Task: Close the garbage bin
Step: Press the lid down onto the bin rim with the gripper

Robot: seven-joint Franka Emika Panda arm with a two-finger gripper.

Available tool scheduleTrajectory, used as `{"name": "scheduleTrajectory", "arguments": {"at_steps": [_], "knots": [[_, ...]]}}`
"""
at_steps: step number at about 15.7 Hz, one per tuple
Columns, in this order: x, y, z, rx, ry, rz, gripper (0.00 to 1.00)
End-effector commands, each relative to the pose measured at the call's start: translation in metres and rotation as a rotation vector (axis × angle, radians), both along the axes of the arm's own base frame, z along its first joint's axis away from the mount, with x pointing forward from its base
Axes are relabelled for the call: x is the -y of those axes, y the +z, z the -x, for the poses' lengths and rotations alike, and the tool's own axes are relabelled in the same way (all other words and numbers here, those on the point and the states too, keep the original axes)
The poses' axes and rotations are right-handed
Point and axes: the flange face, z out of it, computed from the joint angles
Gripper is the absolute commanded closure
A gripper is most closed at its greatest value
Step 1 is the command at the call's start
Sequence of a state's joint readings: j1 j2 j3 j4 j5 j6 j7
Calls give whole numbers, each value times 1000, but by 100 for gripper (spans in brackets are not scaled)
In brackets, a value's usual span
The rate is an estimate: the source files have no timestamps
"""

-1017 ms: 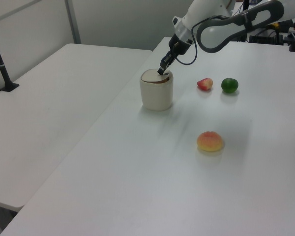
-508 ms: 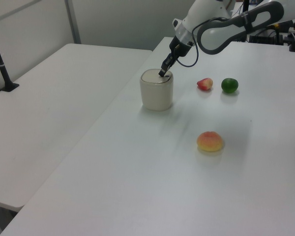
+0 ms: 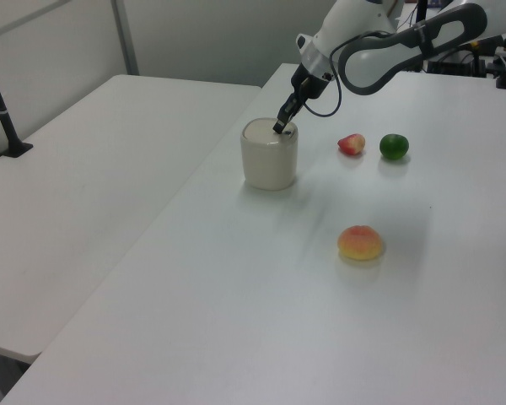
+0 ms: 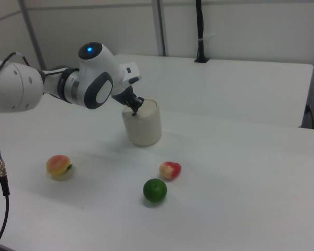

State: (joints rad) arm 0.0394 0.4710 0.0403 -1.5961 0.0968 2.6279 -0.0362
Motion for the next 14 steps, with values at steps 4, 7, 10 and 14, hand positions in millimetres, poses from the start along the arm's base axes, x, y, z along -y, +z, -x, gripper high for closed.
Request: {"name": "scheduleTrajectory", "arguments": {"at_steps": [4, 7, 10, 14], "knots": [[2, 4, 14, -30, 16, 13, 100], [10, 35, 21, -22, 6, 9, 100], [13, 66, 38, -92, 12, 5, 87], [33, 107, 72, -245, -15, -60, 36]]}}
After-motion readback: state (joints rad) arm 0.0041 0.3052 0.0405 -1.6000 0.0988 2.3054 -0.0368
